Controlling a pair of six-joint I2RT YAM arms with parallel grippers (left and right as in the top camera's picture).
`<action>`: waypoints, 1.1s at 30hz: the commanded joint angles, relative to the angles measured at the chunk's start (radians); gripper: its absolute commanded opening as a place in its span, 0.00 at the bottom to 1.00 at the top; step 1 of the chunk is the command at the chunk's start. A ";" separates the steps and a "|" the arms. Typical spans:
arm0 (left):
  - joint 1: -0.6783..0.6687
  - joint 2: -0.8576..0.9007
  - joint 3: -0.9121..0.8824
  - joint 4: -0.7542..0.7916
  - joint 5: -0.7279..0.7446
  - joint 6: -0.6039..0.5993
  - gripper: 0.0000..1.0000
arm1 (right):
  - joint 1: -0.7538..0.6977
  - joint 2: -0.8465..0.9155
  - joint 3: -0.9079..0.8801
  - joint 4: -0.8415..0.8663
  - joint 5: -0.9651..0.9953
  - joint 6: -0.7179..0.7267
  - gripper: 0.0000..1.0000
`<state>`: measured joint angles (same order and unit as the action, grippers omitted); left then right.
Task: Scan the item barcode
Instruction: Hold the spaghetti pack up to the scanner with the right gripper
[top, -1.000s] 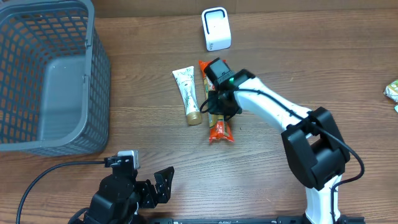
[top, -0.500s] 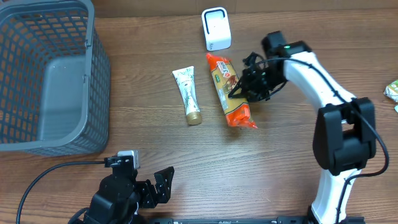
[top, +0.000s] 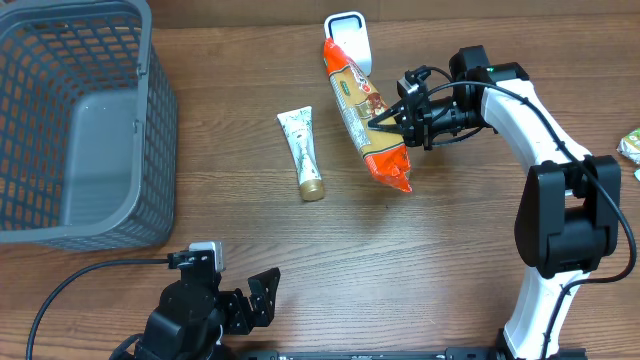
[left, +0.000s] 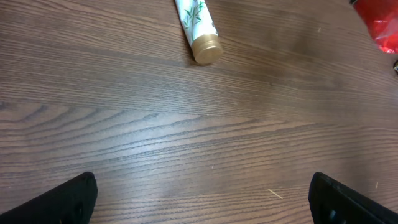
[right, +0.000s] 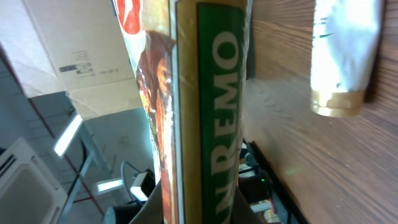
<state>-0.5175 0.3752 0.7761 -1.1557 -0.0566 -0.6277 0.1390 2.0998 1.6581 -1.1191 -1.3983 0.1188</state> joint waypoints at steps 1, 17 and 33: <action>-0.006 -0.004 -0.002 0.000 0.001 -0.008 1.00 | 0.003 -0.026 0.048 0.004 -0.172 -0.030 0.04; -0.006 -0.004 -0.002 0.000 0.002 -0.008 1.00 | 0.005 -0.026 0.048 -0.013 -0.167 -0.087 0.04; -0.006 -0.004 -0.002 0.000 0.001 -0.008 1.00 | 0.006 -0.026 0.048 -0.180 -0.172 -0.090 0.04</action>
<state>-0.5175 0.3752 0.7761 -1.1561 -0.0566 -0.6277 0.1390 2.0998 1.6592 -1.2575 -1.4399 0.0616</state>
